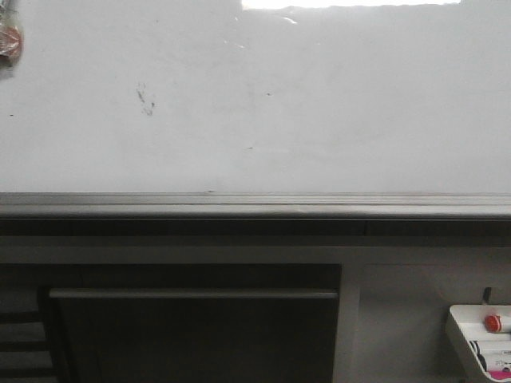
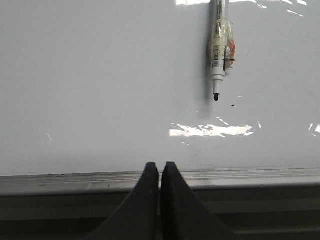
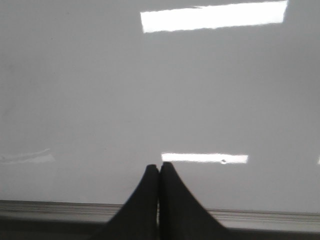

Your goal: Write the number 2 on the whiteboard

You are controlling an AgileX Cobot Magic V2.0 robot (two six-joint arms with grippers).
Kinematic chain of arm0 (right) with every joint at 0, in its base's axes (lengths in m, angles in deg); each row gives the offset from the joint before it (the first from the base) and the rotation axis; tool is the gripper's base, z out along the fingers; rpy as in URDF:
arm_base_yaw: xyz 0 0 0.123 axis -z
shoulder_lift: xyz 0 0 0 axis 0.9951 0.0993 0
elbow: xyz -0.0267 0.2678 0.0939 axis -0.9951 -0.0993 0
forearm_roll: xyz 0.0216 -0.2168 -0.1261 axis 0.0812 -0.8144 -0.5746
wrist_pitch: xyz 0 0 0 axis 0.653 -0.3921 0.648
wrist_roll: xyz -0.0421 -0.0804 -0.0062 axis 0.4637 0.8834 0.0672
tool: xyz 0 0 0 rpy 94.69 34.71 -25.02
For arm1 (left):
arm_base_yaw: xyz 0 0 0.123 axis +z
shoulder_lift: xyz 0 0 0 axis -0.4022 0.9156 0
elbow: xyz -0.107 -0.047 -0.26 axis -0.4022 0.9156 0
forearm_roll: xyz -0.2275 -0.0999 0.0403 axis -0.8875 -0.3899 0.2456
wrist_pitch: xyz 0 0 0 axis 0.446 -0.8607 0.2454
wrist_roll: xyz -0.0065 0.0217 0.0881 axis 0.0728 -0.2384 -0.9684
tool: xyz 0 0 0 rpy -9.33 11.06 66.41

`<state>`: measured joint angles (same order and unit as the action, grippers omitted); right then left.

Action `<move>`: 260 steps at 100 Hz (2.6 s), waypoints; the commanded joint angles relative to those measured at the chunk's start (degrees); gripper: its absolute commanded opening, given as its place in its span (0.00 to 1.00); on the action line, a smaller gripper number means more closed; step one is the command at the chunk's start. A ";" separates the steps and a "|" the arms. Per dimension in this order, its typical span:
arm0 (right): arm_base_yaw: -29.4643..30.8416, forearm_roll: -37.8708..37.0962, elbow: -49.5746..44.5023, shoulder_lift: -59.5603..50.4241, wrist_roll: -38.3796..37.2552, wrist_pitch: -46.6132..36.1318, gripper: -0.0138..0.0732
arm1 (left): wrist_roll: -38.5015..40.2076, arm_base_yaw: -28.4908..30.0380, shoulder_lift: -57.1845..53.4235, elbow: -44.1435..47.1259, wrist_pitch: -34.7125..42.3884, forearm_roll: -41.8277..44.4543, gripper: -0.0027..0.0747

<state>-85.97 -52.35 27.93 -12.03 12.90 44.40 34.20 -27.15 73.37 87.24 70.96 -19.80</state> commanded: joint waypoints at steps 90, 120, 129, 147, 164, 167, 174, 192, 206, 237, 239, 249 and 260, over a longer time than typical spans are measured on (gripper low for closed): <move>0.40 -0.56 -1.44 -0.97 0.20 -9.42 0.08 | 0.59 -0.26 -1.60 1.68 10.89 -1.63 0.01; 0.40 3.48 15.22 -0.41 0.09 4.09 0.08 | 0.47 -0.26 -0.13 -13.69 8.47 -2.02 0.01; 0.40 3.48 21.97 1.96 0.09 11.73 0.08 | 0.47 -0.26 3.06 -20.61 1.90 0.19 0.01; 0.40 3.48 32.68 10.08 1.15 23.37 0.08 | 0.47 -0.26 11.99 -32.55 -10.39 2.33 0.01; 0.40 3.48 38.37 19.42 1.79 30.61 0.08 | 0.47 -0.26 20.18 -38.83 -19.95 3.54 0.01; 0.40 3.48 38.78 20.85 1.79 31.25 0.08 | 0.47 -0.26 21.37 -39.31 -20.87 3.54 0.01; 0.40 3.48 39.19 24.01 1.79 33.14 0.08 | 0.47 -0.26 23.86 -39.61 -22.07 3.54 0.01; 0.40 3.48 39.19 29.83 1.79 34.05 0.08 | 0.47 -0.26 28.26 -39.61 -22.17 3.54 0.01; 0.40 3.48 39.09 32.54 1.79 34.05 0.08 | 0.47 -0.26 30.47 -39.61 -22.17 3.44 0.01; 0.40 3.26 39.09 37.17 1.79 35.24 0.17 | 0.47 -0.26 35.45 -39.05 -22.94 2.52 0.10; 0.40 3.26 39.09 37.48 1.79 35.34 0.19 | 0.47 -0.26 35.93 -39.05 -22.92 2.36 0.13; 0.40 3.26 39.09 38.68 1.79 35.34 0.38 | 0.47 -0.26 38.36 -39.05 -21.61 1.16 0.36; 0.40 3.26 39.09 39.58 1.79 35.20 0.51 | 0.21 -0.80 41.65 -39.16 -18.59 0.01 0.59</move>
<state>-85.97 -48.85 65.05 26.79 14.08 83.26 34.20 -27.15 112.62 49.79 45.97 -18.43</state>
